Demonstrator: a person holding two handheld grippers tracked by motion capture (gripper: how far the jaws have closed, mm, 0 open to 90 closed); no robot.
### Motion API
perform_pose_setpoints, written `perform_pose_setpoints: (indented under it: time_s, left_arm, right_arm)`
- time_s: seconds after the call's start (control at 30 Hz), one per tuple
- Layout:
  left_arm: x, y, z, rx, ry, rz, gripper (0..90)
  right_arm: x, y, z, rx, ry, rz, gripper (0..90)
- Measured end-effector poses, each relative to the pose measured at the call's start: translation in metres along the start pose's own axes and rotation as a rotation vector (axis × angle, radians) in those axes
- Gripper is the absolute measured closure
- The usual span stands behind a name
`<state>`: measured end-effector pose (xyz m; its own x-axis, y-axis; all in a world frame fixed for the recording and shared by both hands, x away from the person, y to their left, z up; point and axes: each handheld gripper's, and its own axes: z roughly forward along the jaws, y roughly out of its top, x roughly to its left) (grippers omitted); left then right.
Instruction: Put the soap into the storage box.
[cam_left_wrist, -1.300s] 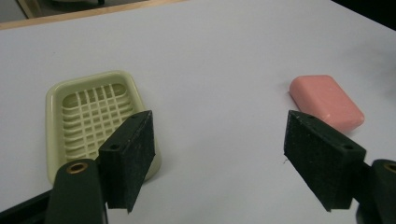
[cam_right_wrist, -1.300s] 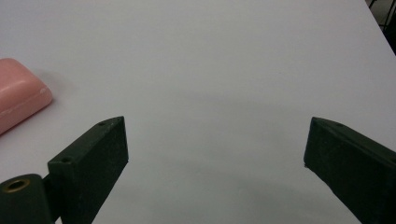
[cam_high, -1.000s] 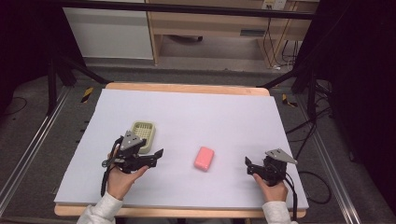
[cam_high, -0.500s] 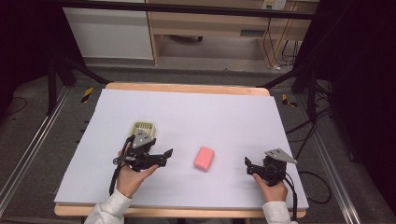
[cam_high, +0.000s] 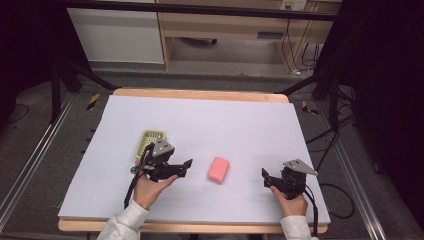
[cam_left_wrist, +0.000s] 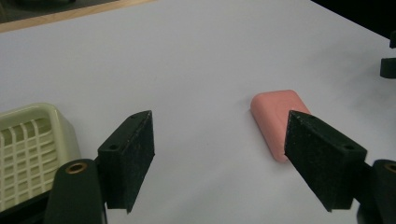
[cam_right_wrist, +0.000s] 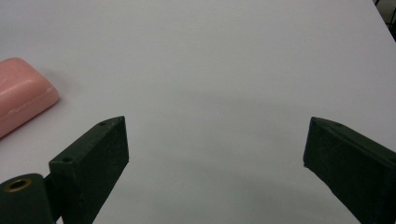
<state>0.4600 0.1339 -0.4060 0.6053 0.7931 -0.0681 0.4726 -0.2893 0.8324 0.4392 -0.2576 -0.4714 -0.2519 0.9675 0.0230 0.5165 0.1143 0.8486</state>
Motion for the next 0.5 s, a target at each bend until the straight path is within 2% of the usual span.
perform_pose_setpoints:
  time_s: [0.5]
  left_arm:
    - [-0.014,0.009,0.016,0.013,-0.011,0.023,23.9]
  right_arm:
    - [0.000,0.000,0.000,0.002,0.003,0.002,7.2]
